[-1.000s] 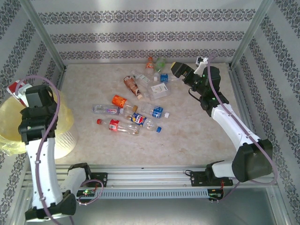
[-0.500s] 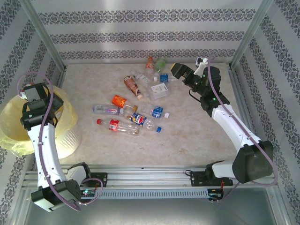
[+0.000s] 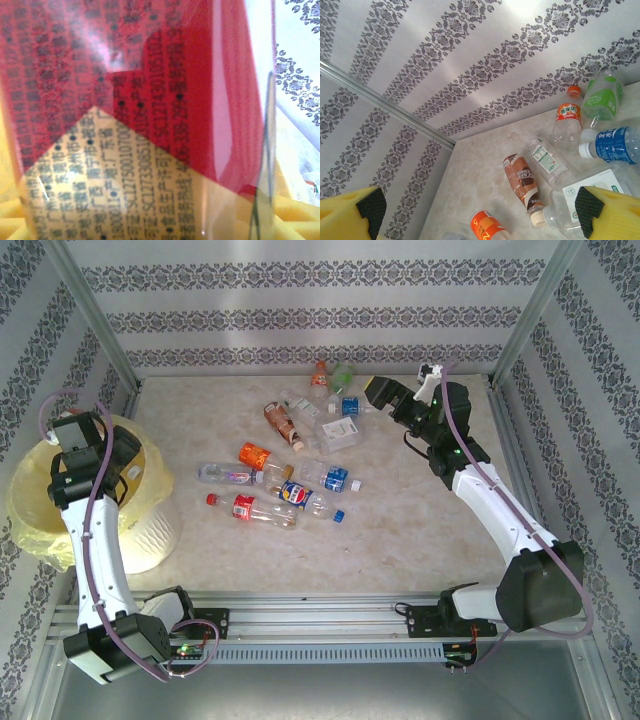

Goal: Put the plastic bottles in the bin

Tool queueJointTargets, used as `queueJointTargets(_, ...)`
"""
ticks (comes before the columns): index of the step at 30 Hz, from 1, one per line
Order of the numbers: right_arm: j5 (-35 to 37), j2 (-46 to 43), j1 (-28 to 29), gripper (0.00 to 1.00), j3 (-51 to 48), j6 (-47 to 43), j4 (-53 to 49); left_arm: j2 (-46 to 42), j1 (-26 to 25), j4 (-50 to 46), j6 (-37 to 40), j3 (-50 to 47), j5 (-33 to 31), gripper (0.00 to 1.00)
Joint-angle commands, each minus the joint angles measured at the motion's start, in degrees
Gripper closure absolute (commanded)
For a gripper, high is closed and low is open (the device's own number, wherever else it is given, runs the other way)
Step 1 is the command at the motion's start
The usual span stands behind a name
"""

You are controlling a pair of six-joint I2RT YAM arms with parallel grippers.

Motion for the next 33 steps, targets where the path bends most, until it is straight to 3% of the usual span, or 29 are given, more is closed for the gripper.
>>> queueJointTargets(1,1.9,-0.5,0.2,0.02,-0.1,-1.9,-0.5,0.1,0.4,-1.3,-0.8,1.6,-0.7,0.25)
queueJointTargets(4,2.7,-0.5,0.2,0.02,-0.4,-2.4,-0.8,-0.1,0.4,-3.5,-1.0,2.9,-1.7,0.21)
queueJointTargets(9,3.4,0.2,0.1,0.02,-0.6,-3.4,-1.8,-1.7,0.3,-5.1,-0.8,2.9,-2.1,0.06)
queueJointTargets(14,5.7,1.0,-0.7,0.02,-1.4,-3.7,-4.1,-3.2,0.4,-6.2,-0.6,3.4,-1.6,0.0)
queueJointTargets(21,9.0,4.6,-6.8,0.02,-0.5,-1.7,-10.1,-7.3,-0.5,-3.8,-1.7,5.2,9.0,0.0)
queueJointTargets(28,13.6,12.8,-12.2,0.02,6.5,-0.1,-21.2,-10.0,-9.6,5.6,-3.6,3.5,15.4,0.0)
queueJointTargets(33,11.3,22.9,-16.6,0.02,15.5,3.6,-28.6,-6.7,-19.5,14.6,-4.0,1.8,18.6,0.0)
